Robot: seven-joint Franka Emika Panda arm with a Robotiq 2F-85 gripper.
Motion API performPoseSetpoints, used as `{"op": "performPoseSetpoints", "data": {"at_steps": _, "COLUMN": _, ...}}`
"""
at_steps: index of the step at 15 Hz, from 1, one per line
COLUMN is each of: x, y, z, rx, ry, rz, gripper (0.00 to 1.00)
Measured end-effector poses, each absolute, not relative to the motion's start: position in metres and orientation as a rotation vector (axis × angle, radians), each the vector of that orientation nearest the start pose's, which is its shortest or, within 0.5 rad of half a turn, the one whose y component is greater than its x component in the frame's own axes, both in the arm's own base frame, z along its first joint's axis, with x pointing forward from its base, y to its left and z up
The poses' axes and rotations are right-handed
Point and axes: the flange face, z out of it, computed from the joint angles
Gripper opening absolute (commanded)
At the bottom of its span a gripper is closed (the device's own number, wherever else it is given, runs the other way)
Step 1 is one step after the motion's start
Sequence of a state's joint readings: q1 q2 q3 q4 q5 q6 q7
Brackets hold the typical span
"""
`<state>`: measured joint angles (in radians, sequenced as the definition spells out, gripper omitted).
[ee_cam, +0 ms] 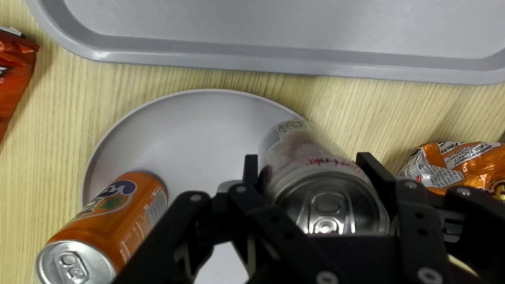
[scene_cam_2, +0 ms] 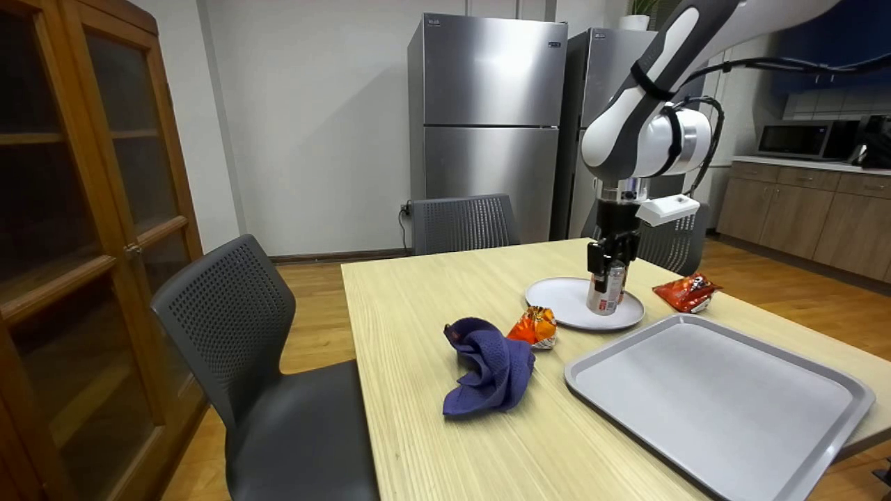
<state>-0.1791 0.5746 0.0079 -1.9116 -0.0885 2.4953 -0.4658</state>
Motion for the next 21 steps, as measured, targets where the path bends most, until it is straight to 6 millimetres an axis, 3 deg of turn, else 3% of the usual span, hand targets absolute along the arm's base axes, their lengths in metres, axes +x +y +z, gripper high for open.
{"op": "performPoseSetpoints", "data": {"at_steps": 9, "x": 0.664, "y": -0.096, "z": 0.173, "rx": -3.122, "ry": -0.611, "rz": 0.073, "gripper": 0.38}}
{"op": "performPoseSetpoints", "data": {"at_steps": 16, "x": 0.68, "y": -0.094, "z": 0.155, "rx": -3.115, "ry": -0.62, "rz": 0.105, "gripper": 0.38}}
{"op": "performPoseSetpoints", "data": {"at_steps": 17, "x": 0.681, "y": -0.095, "z": 0.154, "rx": -3.115, "ry": -0.62, "rz": 0.107, "gripper": 0.88}}
{"op": "performPoseSetpoints", "data": {"at_steps": 21, "x": 0.685, "y": -0.095, "z": 0.154, "rx": -3.115, "ry": -0.626, "rz": 0.101, "gripper": 1.0}}
